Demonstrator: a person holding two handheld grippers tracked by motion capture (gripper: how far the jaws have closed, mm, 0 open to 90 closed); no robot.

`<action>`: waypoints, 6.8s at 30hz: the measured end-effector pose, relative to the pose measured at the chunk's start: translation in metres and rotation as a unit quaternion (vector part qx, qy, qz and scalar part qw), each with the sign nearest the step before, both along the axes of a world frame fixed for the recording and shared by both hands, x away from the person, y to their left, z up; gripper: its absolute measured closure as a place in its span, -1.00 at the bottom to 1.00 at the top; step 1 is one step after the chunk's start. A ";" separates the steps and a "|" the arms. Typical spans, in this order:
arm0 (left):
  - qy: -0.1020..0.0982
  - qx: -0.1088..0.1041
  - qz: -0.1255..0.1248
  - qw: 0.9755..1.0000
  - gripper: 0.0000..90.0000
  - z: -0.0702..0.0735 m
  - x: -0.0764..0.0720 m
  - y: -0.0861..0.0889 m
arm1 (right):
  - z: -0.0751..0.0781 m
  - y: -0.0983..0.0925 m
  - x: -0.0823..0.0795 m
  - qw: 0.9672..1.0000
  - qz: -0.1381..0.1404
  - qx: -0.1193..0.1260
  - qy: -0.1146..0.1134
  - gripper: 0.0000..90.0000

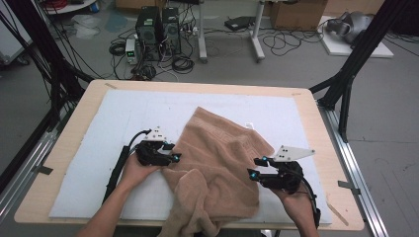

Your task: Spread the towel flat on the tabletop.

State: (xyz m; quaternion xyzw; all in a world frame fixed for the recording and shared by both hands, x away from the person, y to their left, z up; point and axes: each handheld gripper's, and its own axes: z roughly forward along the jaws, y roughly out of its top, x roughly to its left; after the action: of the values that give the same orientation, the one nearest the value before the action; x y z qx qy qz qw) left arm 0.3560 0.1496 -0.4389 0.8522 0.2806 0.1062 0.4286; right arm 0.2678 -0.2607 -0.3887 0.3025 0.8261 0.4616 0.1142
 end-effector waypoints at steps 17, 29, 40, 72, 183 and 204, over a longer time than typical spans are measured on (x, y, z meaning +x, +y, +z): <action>-0.042 -0.008 0.016 0.999 0.86 0.021 -0.022 0.020 | -0.011 0.007 0.007 1.000 0.001 0.030 -0.003 0.18; -0.061 -0.034 0.059 0.996 0.86 0.019 -0.081 0.068 | -0.010 0.029 0.016 0.999 0.023 0.023 -0.006 0.18; -0.077 -0.038 0.056 0.995 0.86 0.024 -0.120 0.086 | -0.008 0.037 0.011 0.999 0.034 0.017 -0.004 0.18; -0.040 -0.057 0.077 0.995 0.06 0.037 -0.001 0.063 | 0.013 0.037 0.094 0.999 -0.025 -0.013 -0.019 -0.03; 0.004 0.010 0.034 0.999 0.32 -0.008 -0.080 0.059 | -0.054 0.069 0.015 0.994 0.041 -0.072 0.065 0.42; -0.024 -0.003 0.065 0.998 0.89 0.026 -0.057 0.063 | -0.015 0.059 0.044 0.995 0.030 -0.095 0.017 0.95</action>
State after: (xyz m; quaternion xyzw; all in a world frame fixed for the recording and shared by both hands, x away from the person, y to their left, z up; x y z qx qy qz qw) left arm 0.2987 0.2128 -0.4124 0.8281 0.3249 0.1536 0.4303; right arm 0.3115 -0.2014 -0.4039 0.2733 0.8769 0.3786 0.1142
